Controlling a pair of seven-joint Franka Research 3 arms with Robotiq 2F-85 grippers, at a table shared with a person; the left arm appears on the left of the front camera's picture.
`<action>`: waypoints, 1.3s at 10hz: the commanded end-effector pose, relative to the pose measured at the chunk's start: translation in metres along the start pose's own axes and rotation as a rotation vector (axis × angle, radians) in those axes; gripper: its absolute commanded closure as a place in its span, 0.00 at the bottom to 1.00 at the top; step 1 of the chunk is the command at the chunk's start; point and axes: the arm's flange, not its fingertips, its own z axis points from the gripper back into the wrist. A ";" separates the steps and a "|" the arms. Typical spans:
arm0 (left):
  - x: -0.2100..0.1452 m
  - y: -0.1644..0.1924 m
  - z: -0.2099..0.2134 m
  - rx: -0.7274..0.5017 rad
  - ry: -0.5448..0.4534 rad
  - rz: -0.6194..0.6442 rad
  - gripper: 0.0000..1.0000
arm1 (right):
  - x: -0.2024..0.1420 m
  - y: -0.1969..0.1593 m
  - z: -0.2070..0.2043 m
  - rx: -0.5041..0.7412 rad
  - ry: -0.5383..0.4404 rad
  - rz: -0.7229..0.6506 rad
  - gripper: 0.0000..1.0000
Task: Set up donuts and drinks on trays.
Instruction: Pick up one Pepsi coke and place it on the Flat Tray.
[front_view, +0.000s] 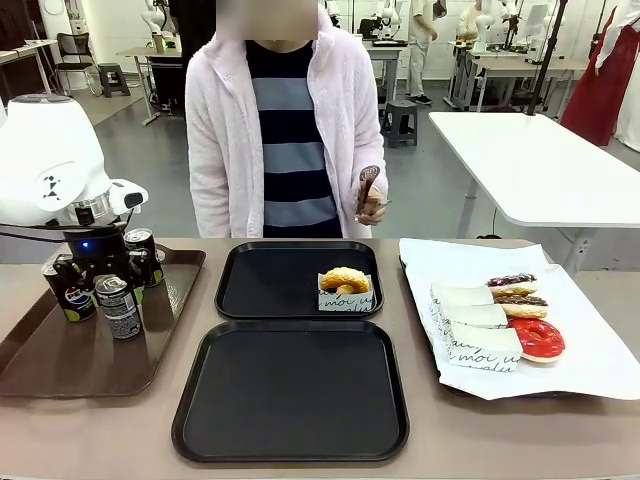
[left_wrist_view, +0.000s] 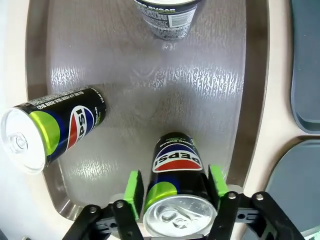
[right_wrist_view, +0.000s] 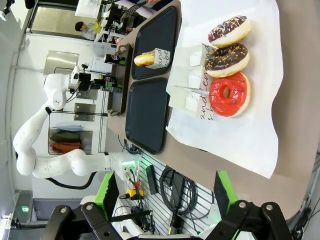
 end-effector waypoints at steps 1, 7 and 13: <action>0.001 -0.002 0.000 0.022 0.001 0.028 0.49 | 0.000 0.000 0.001 0.015 -0.005 0.006 0.00; -0.039 -0.013 0.083 0.004 -0.129 0.169 0.87 | 0.000 0.000 0.001 0.015 -0.005 0.006 0.00; -0.045 -0.014 0.111 -0.017 -0.149 0.150 0.87 | 0.000 0.000 0.001 0.015 -0.005 0.006 0.00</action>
